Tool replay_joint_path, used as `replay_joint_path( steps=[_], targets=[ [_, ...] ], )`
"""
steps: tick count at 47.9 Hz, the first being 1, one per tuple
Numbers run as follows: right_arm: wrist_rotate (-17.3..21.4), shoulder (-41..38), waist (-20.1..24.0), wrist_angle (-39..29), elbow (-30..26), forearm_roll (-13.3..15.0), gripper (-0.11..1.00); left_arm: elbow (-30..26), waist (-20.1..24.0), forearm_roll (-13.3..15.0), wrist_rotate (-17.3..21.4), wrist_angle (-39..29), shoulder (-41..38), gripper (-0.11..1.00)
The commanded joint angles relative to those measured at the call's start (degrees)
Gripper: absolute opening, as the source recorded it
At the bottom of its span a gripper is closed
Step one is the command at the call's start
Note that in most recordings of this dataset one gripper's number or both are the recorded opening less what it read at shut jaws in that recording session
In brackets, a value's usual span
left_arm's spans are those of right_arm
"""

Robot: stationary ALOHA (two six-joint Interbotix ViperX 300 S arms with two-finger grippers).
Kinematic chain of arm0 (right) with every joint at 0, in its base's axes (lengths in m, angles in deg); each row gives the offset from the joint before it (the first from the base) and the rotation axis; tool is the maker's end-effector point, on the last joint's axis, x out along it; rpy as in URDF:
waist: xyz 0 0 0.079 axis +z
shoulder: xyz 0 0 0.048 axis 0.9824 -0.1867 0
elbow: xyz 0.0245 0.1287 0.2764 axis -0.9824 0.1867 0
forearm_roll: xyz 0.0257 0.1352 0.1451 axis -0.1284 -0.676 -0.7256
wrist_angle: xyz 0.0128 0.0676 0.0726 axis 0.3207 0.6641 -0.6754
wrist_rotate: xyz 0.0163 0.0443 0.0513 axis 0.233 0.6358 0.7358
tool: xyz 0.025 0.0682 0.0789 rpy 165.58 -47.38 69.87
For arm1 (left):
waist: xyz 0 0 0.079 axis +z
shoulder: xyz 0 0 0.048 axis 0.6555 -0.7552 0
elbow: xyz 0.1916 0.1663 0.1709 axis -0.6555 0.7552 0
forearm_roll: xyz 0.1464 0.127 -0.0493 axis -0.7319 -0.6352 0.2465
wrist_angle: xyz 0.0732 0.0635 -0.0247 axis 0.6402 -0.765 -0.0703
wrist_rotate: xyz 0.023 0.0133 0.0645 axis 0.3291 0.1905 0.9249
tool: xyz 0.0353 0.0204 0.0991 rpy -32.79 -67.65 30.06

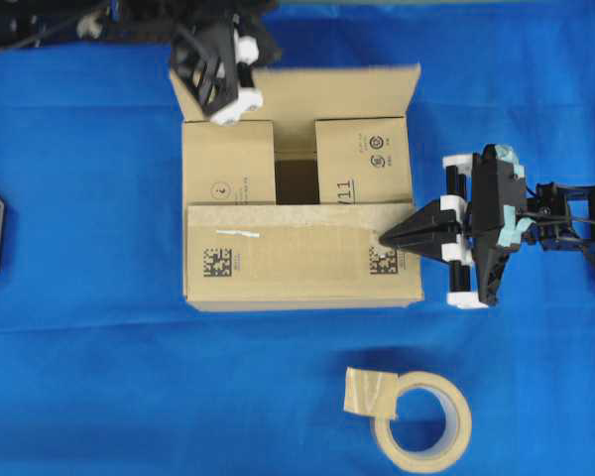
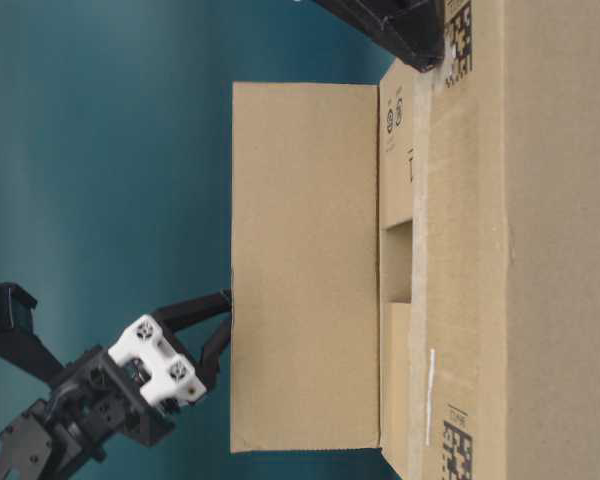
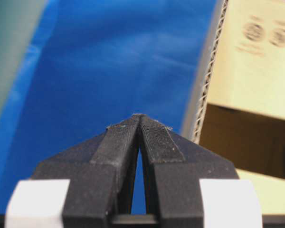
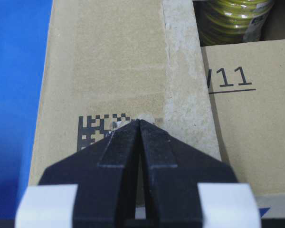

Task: Close the cardboard box.
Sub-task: 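Fold the far flap down onto the box with the left gripper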

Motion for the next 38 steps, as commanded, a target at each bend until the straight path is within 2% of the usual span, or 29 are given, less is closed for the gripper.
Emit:
replay_joint_path(
  steps=[1, 8, 20, 31, 38],
  targets=[
    [-0.1, 0.3, -0.1, 0.5, -0.9, 0.0, 0.0, 0.9, -1.2, 0.2, -0.2, 0.2, 2.4, 0.0],
    [-0.1, 0.3, -0.1, 0.6, -1.0, 0.0, 0.0, 4.0, -3.7, 0.4, -1.0, 1.4, 4.2, 0.0],
    [-0.1, 0.3, -0.1, 0.7, -1.2, 0.0, 0.0, 11.3, -7.6, 0.4, -7.2, 8.1, 6.1, 0.0],
    [-0.2, 0.3, -0.2, 0.9, -1.2, 0.0, 0.0, 18.5, -10.1, 0.4, -11.9, 18.1, 4.1, 0.0],
    [-0.3, 0.3, -0.4, 0.9, -1.3, 0.0, 0.0, 21.3, -10.8, 0.4, -14.7, 21.4, 2.9, 0.0]
  ],
)
